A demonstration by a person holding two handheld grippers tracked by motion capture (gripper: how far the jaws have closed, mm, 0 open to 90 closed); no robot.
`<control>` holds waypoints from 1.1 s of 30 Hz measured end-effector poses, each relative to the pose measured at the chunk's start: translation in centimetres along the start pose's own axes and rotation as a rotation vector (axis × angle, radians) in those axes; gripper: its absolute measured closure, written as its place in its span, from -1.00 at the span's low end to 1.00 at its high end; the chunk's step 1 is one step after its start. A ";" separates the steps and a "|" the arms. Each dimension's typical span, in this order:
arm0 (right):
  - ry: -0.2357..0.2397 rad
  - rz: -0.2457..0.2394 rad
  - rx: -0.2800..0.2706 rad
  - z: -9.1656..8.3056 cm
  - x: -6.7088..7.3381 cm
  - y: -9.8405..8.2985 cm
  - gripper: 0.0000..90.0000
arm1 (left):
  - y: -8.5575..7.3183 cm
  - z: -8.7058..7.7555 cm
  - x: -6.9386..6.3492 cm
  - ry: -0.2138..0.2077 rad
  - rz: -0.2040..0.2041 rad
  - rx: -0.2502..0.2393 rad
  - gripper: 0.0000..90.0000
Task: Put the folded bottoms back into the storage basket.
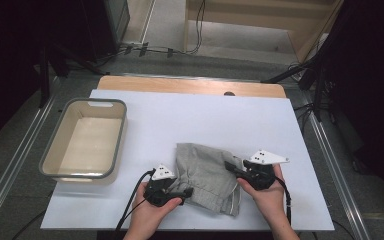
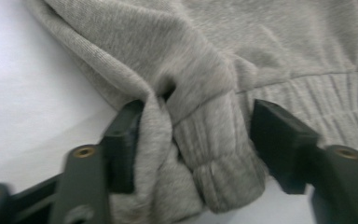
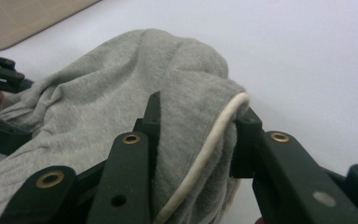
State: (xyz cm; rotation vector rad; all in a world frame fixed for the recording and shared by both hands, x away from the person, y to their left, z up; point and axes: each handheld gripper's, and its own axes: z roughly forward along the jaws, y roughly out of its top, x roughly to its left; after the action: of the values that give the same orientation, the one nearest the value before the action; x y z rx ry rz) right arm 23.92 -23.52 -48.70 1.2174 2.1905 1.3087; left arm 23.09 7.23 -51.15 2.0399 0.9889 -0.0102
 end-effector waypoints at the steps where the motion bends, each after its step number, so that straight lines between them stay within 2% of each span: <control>1: -0.001 0.005 0.002 0.0 0.1 0.0 0.44 | -0.1 0.0 0.0 -0.008 -0.005 -0.004 -0.04; 5: -0.010 -0.002 -0.001 0.0 0.1 0.0 0.44 | -0.2 -0.2 0.2 -0.036 -0.005 -0.029 0.24; 7: -0.014 -0.002 -0.004 0.0 0.2 0.0 0.44 | -0.2 -0.3 -0.1 -0.030 0.017 -0.045 0.36; 10: -0.016 -0.008 -0.011 -0.1 0.2 0.1 0.44 | -0.2 -0.5 -0.4 -0.025 0.035 -0.061 0.43; 16: -0.014 0.012 -0.034 -0.5 0.2 0.2 0.44 | -0.1 -0.9 -0.4 -0.034 0.037 -0.084 0.47; 27: -0.007 0.031 -0.088 -1.2 0.3 1.3 0.44 | 0.6 -3.0 -0.8 -0.042 0.091 -0.191 0.48; 33: -0.006 0.026 -0.106 -1.2 0.5 2.2 0.44 | 0.9 -3.8 -0.8 -0.040 0.102 -0.220 0.48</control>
State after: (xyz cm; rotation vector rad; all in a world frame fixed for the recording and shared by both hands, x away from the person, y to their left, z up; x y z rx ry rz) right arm 23.96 -23.34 -46.13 1.2119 2.0795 1.4106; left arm 21.86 9.03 -47.84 1.8779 0.8227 0.1065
